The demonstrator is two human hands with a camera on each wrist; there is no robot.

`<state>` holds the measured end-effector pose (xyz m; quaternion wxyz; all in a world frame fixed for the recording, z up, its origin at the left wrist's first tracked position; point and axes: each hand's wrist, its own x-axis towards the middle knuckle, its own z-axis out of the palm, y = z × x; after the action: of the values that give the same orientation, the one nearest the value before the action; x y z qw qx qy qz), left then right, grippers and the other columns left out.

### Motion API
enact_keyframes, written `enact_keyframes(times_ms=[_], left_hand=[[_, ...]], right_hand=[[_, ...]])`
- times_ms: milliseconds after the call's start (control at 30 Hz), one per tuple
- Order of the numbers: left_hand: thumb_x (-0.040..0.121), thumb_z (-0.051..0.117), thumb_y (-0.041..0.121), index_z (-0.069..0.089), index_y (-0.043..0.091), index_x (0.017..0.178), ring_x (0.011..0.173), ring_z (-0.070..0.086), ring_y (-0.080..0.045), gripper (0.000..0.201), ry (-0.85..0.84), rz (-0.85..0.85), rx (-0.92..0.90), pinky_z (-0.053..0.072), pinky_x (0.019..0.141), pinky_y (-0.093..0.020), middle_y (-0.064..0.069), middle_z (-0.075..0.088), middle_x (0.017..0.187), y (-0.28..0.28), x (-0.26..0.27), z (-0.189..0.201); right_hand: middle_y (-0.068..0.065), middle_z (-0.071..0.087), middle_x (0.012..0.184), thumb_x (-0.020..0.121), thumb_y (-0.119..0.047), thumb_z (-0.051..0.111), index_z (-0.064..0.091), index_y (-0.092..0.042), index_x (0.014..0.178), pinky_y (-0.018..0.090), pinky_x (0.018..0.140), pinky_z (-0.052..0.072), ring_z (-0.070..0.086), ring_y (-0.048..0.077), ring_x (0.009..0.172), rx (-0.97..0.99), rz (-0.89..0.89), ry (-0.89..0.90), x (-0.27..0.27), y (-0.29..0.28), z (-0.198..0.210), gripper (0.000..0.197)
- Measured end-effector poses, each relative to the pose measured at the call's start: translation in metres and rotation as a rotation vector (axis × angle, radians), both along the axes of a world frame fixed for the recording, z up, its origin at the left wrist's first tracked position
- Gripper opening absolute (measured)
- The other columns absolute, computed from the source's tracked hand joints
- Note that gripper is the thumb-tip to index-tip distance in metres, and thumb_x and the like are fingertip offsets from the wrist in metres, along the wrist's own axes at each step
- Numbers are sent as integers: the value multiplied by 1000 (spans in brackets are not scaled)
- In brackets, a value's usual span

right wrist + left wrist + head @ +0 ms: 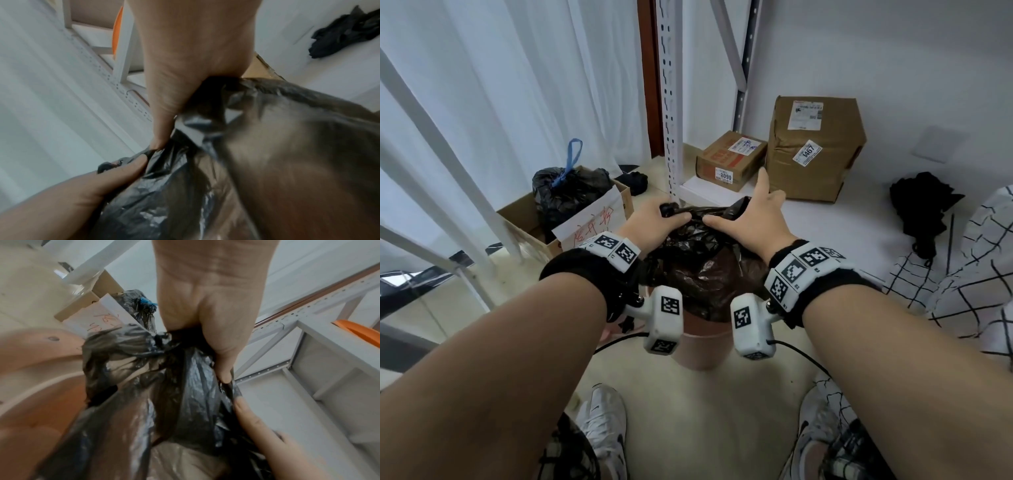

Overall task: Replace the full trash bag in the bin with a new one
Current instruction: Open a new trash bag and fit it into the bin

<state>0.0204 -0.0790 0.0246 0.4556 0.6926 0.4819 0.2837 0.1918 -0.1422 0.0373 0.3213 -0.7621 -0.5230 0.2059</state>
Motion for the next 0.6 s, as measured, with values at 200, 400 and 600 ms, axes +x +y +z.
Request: enact_keyframes(times_ms=[200,400,600], left_hand=[[92,58,14,54,18,94,94,64,-25,7,-350,133,-33,53,91,-42,-8,64,94,-5,12,11],[95,51,18,41,15,99,88,56,-20,11,-348,470,166,49,90,-39,3,54,85,3,15,11],[83,66,42,55,20,92,94,65,-22,27,-308,310,-43,52,94,-43,-7,66,99,9,8,3]], right_hand=[[10,58,129,50,-48,86,34,-8,138,40,100,47,57,23,117,-40,100,469,-6,15,-12,110],[11,54,77,85,-13,60,65,2,88,28,67,37,54,30,80,-360,296,-401,3,7,-8,16],[10,54,72,84,-17,66,56,-4,72,27,66,36,52,27,76,-243,128,-119,25,5,-19,20]])
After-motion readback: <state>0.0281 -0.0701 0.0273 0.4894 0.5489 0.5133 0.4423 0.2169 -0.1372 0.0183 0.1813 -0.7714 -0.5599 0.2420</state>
